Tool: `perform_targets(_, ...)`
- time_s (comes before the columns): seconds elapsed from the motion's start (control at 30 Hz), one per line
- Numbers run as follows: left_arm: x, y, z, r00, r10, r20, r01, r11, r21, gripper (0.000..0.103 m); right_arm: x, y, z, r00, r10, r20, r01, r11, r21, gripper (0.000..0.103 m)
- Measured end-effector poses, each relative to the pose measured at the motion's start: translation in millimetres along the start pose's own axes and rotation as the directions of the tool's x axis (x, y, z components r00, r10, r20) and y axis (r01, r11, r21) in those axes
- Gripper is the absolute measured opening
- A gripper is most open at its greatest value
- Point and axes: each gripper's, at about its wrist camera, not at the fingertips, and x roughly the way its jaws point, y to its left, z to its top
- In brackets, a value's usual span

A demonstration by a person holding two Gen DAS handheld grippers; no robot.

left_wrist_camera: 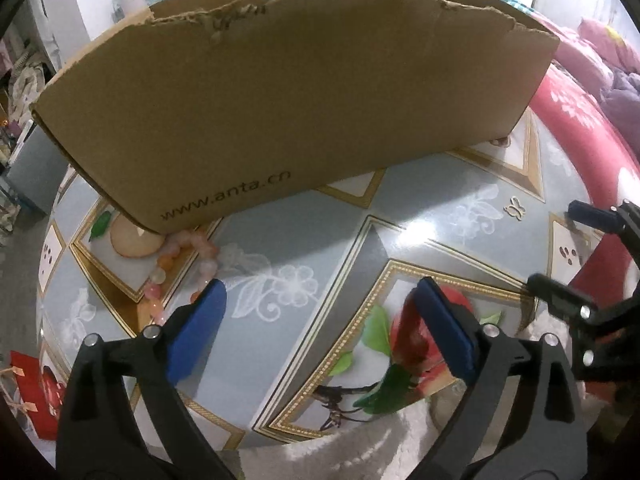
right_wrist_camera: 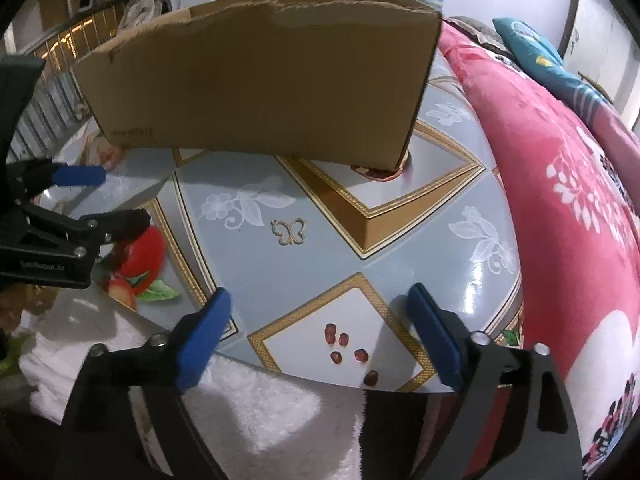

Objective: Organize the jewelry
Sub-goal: 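Move both grippers out of the box down to the table beside it, then position the open right gripper over the gold butterfly earring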

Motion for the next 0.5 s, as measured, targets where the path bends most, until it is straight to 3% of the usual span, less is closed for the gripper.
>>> perform_targets(0.13, -2, -1, -3, 1.0, 0.009, 0.006, -0.009, 1.0, -0.006, 0.095, 2, 2, -1, 1.0, -0.006, -0.009, 0.006, 1.0, 0.011, 0.096)
perform_targets(0.5, -1, -15, -6, 1.0, 0.024, 0.012, -0.023, 1.0, -0.007, 0.095, 6, 1, 2, 1.0, -0.018, -0.015, 0.018, 1.0, 0.018, 0.097)
